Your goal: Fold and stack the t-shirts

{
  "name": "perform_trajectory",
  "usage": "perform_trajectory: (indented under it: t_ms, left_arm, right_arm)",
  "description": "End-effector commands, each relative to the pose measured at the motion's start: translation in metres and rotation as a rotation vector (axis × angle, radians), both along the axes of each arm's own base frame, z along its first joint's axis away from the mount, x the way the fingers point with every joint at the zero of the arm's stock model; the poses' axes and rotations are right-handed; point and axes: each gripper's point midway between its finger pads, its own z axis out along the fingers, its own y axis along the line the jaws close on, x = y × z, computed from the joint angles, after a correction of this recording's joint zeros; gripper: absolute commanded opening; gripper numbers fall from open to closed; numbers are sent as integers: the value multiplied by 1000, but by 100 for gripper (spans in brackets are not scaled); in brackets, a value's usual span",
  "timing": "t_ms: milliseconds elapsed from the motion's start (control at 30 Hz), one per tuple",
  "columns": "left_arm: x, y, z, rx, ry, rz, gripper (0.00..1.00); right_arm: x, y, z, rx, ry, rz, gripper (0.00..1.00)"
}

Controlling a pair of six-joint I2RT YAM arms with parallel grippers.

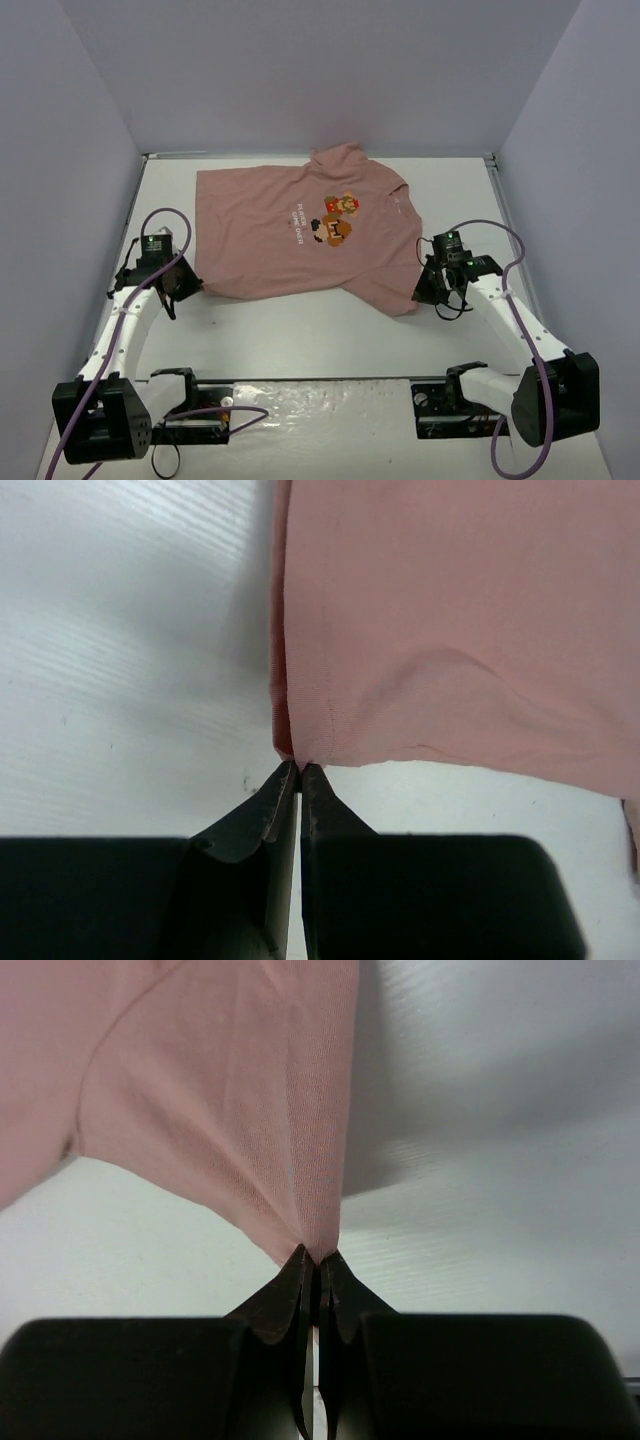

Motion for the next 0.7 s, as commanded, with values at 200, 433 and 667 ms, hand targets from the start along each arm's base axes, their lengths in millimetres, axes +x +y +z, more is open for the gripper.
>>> perform_trajectory:
  t_ms: [200, 433, 667]
  left_arm:
    - [-16, 15, 53, 81, -96, 43, 0]
    - [-35, 14, 44, 76, -59, 48, 0]
    - [-36, 20, 45, 92, -62, 89, 0]
  right_arm:
    - [-2, -3, 55, -38, -112, -56, 0]
    - [-19, 1, 58, -15, -97, -61, 0]
    - [7, -4, 79, -90, -136, -24, 0]
